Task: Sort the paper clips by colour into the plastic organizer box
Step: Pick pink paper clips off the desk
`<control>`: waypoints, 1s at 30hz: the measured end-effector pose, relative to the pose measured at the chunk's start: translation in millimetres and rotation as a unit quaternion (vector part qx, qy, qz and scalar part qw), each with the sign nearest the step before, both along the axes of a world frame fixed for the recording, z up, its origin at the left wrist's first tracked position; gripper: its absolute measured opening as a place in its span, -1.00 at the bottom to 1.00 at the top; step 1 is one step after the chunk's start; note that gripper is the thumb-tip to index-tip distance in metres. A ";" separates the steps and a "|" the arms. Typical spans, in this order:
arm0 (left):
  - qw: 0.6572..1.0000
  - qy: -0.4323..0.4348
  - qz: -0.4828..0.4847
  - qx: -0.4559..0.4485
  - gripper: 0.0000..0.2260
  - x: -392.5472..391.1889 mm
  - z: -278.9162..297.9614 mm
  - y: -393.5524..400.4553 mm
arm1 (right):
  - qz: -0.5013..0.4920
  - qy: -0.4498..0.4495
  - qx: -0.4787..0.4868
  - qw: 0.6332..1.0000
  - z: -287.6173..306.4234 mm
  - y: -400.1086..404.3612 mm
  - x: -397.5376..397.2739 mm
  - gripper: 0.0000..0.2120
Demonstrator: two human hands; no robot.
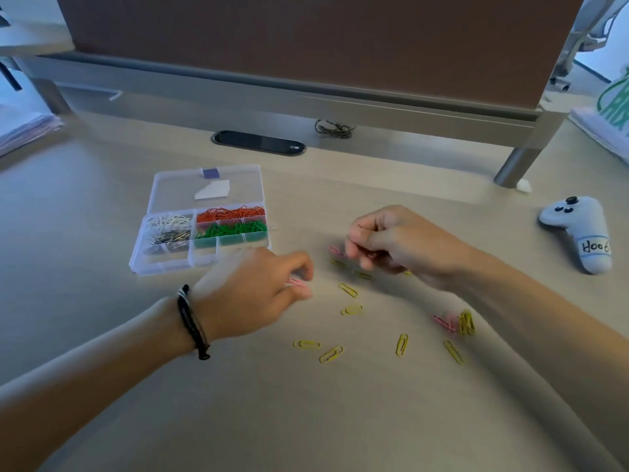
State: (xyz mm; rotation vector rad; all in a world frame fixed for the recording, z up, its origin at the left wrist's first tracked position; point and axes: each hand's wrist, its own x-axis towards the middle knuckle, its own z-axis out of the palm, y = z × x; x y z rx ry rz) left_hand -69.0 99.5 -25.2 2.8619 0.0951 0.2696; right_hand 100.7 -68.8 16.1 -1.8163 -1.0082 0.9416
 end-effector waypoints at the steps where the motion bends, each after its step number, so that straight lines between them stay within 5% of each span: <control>1: 0.999 -0.009 -0.014 0.048 -0.92 1.0 -0.2 -0.7 | 0.017 -0.086 -0.026 0.996 3.8 7.8 4.2 -0.73; 4: 0.984 -0.021 -0.054 0.167 -0.90 5.2 -4.4 -0.5 | 0.039 -0.299 -0.100 0.948 8.0 35.6 13.6 -0.76; 8: 0.972 0.006 -0.057 0.227 -0.86 11.6 -2.9 1.0 | 0.083 -0.504 -0.174 0.842 10.5 64.1 6.5 -0.84; 11: 0.997 -0.024 -0.003 0.078 -0.88 15.5 5.2 4.7 | 0.140 -0.568 -0.205 0.785 10.5 71.9 0.8 -0.70; 13: 0.989 -0.034 0.009 -0.142 -0.84 17.5 11.4 7.9 | 0.154 -0.571 -0.228 0.773 7.5 74.3 1.2 -0.70; 15: 0.921 -0.010 0.002 -0.389 -0.79 21.4 16.8 10.6 | 0.158 -0.564 -0.231 0.777 3.0 74.3 3.4 -0.74; 17: 0.804 0.049 0.004 -0.592 -0.78 27.2 15.6 15.3 | 0.164 -0.577 -0.215 0.771 0.1 73.5 4.4 -0.75; 20: 0.628 0.107 -0.015 -0.771 -0.82 34.1 10.6 18.9 | 0.153 -0.588 -0.177 0.774 -5.8 72.5 9.5 -0.72; 22: 0.549 0.122 -0.012 -0.827 -0.79 40.6 9.9 18.8 | 0.110 -0.467 -0.148 0.865 -9.0 66.6 23.4 -0.71; 24: 0.518 0.135 0.004 -0.845 -0.76 49.8 9.9 18.3 | 0.041 -0.146 -0.077 0.985 -6.9 52.9 38.4 -0.72; 25: 0.513 0.140 0.013 -0.847 -0.75 56.5 10.9 16.1 | 0.009 0.018 -0.028 0.999 -5.1 43.6 46.9 -0.74; 28: 0.558 0.174 0.035 -0.811 -0.76 82.0 13.4 2.3 | -0.051 0.308 0.071 0.947 -3.0 6.1 64.3 -0.68; 30: 0.661 0.190 0.038 -0.725 -0.79 102.3 14.5 -13.4 | -0.075 0.384 0.108 0.914 -4.0 -16.4 72.3 -0.67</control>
